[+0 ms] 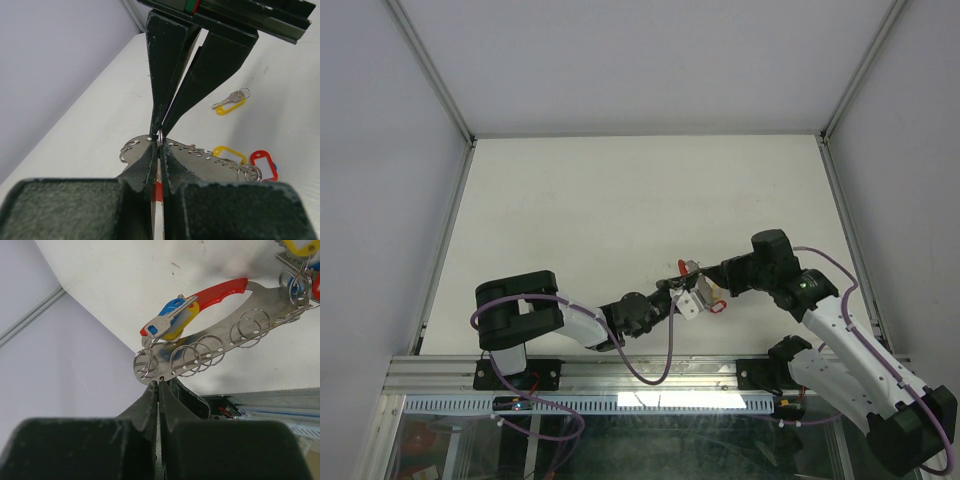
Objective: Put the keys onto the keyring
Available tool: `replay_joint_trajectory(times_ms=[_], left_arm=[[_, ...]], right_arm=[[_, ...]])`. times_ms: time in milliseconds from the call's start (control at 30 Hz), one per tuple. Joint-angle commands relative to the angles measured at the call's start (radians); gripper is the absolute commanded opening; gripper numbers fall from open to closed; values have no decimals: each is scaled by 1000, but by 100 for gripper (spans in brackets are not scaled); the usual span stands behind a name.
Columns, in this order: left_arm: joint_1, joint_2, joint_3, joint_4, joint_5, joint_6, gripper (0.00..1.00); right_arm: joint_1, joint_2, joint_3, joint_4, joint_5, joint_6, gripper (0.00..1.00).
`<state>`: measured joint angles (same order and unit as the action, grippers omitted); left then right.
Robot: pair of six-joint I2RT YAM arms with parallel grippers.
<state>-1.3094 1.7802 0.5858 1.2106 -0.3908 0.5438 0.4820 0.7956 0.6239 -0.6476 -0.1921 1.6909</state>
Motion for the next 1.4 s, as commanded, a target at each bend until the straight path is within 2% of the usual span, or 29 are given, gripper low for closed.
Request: replay_joint_trajectory(times_ms=[0, 133, 300, 433, 567, 667, 800, 933, 1000, 1100, 1133, 1167, 1367], left_arm=[[-7, -17, 19, 38, 30, 24, 0], [-8, -26, 9, 32, 26, 17, 0], [-7, -33, 10, 16, 25, 9, 0], [-7, -52, 12, -19, 39, 0, 0], [-4, -86, 17, -90, 73, -19, 0], [3, -117, 26, -169, 110, -45, 0], [20, -158, 38, -265, 169, -78, 0], [48, -195, 51, -362, 243, -96, 0], [68, -215, 64, -420, 287, -101, 0], [106, -252, 85, -507, 296, -102, 0], [127, -263, 88, -541, 321, -105, 0], [143, -273, 94, -556, 431, -127, 0], [202, -335, 95, -654, 572, -127, 0]], right_arm=[[-3, -31, 0, 23, 14, -17, 7], [-3, -55, 18, -12, 69, -29, 31], [-4, -70, 55, -58, 140, -77, 42], [-3, -95, 72, -50, 232, -231, 43], [-5, -158, 68, 82, 343, -576, 38], [-4, -196, 76, 207, 362, -889, 35], [-5, -249, 86, 294, 412, -1133, 35], [-5, -277, 92, 382, 262, -1451, 39], [-4, -279, 104, 387, 149, -1602, 41], [-4, -272, 129, 372, 58, -1782, 42], [-4, -268, 141, 352, 18, -1836, 43], [-4, -263, 159, 317, -25, -1895, 44], [-5, -201, 251, 44, -446, -2152, 44]])
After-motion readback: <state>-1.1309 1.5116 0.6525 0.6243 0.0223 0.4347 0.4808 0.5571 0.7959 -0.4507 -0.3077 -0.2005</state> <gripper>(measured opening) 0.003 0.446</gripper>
